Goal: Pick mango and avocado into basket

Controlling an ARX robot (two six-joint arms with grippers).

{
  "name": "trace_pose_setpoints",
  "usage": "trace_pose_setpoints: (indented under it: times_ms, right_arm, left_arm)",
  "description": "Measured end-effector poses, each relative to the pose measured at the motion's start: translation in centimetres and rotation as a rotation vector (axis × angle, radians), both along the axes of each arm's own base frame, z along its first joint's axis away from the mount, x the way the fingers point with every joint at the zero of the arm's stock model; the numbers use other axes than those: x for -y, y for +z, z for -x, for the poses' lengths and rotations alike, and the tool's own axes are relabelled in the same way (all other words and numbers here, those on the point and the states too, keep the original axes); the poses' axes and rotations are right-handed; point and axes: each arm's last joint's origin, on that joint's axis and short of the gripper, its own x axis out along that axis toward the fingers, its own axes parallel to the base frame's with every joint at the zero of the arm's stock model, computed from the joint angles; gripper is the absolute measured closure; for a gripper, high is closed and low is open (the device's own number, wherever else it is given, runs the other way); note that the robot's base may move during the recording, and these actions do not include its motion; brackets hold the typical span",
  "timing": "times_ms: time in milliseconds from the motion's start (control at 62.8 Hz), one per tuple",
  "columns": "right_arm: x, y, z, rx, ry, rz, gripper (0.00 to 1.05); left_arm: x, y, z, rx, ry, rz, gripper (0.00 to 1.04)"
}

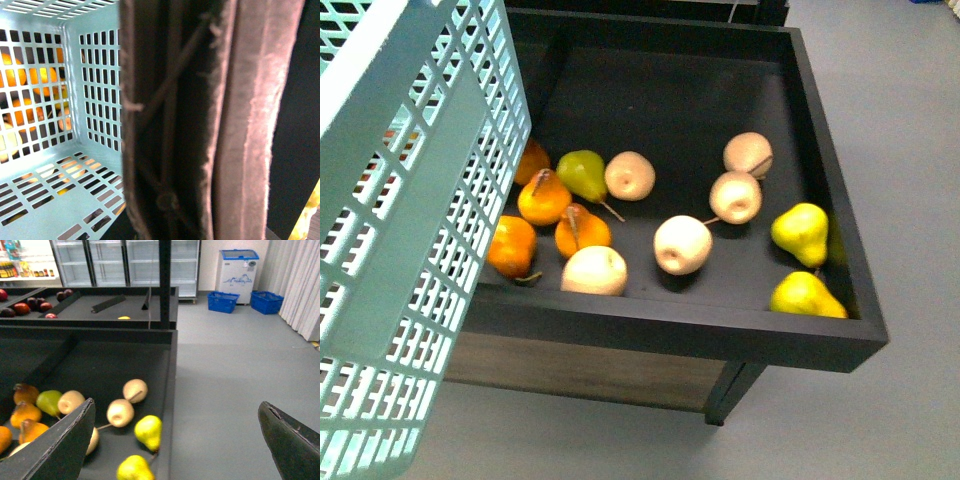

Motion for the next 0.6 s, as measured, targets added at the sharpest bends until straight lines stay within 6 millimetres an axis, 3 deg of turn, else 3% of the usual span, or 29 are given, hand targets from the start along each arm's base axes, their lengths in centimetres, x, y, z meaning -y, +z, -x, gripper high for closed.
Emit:
trace_pose_setpoints:
  times_ms: [605]
  right_arm:
    - [-0.01, -0.01, 0.00, -0.001, 0.003, 0.000, 0.09]
  left_arm:
    - [0.00, 0.00, 0.00, 0.000, 0.000, 0.000, 0.90]
